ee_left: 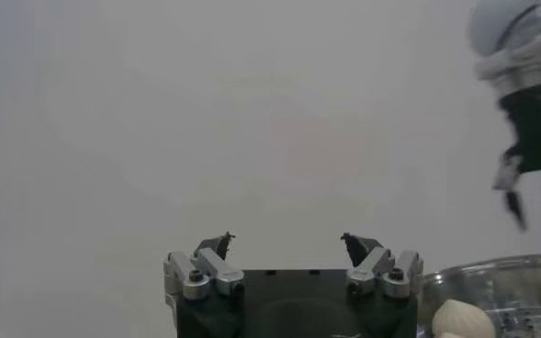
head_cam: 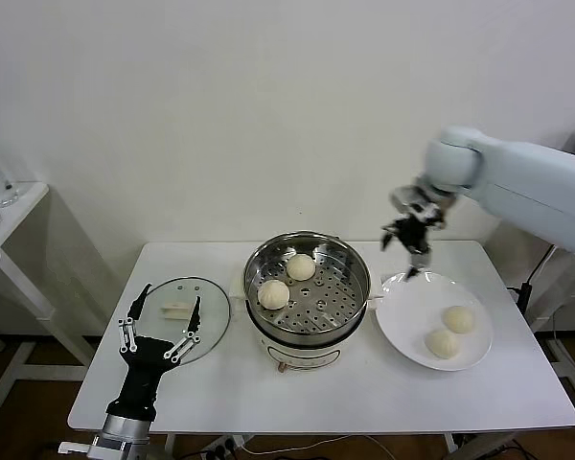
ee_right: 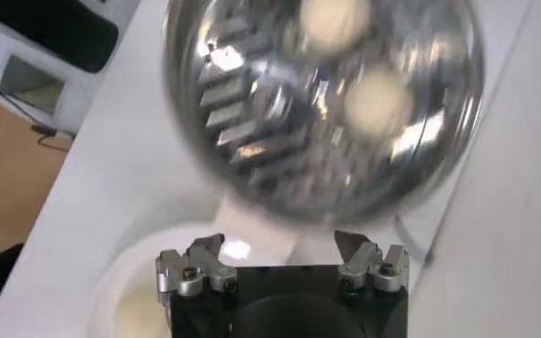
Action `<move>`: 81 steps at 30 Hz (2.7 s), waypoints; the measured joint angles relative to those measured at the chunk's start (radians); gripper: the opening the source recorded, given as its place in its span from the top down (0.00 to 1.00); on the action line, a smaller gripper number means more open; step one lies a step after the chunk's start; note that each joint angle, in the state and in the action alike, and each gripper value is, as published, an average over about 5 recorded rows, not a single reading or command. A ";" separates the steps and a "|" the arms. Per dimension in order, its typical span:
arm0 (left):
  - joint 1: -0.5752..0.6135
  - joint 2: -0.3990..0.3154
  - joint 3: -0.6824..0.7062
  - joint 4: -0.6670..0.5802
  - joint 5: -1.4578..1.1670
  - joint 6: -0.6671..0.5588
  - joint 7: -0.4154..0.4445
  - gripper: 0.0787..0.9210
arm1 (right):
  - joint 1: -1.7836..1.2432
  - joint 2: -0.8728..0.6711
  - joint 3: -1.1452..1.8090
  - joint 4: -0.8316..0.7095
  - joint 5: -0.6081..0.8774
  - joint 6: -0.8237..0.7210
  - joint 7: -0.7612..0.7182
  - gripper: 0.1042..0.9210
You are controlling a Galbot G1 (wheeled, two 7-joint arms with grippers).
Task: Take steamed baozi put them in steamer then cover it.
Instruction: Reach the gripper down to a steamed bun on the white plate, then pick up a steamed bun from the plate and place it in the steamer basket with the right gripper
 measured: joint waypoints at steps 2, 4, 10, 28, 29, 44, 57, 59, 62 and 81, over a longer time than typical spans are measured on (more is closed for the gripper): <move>0.003 0.000 -0.002 -0.002 0.001 0.000 0.000 0.12 | -0.042 -0.034 0.021 -0.006 -0.025 0.010 0.000 0.12; 0.006 0.000 -0.006 -0.002 0.001 0.000 0.001 0.12 | -0.088 -0.059 0.046 -0.015 -0.050 0.018 0.001 0.12; 0.017 -0.001 -0.020 -0.001 0.002 -0.006 0.001 0.12 | -0.216 -0.090 0.118 -0.055 -0.103 0.033 0.016 0.12; 0.021 -0.003 -0.032 0.007 -0.001 -0.008 0.000 0.12 | -0.424 -0.053 0.214 -0.159 -0.192 0.045 0.065 0.12; 0.022 -0.003 -0.032 0.006 -0.002 -0.008 0.000 0.12 | -0.429 -0.050 0.216 -0.162 -0.195 0.045 0.068 0.12; 0.021 -0.002 -0.047 0.004 -0.010 -0.008 -0.001 0.12 | -0.476 -0.030 0.241 -0.190 -0.225 0.049 0.090 0.24; 0.015 -0.001 -0.043 -0.001 -0.015 -0.008 -0.001 0.12 | -0.413 -0.053 0.236 -0.130 -0.222 0.073 0.079 0.33; 0.014 0.001 -0.040 -0.004 -0.015 -0.008 -0.001 0.12 | -0.380 -0.050 0.231 -0.115 -0.213 0.085 0.070 0.33; 0.014 0.006 -0.037 -0.010 -0.016 -0.006 -0.001 0.12 | -0.309 -0.038 0.211 -0.089 -0.189 0.109 0.057 0.33; 0.021 0.016 -0.034 -0.026 -0.017 -0.017 -0.002 0.12 | 0.059 0.199 0.082 0.091 -0.138 0.436 0.069 0.32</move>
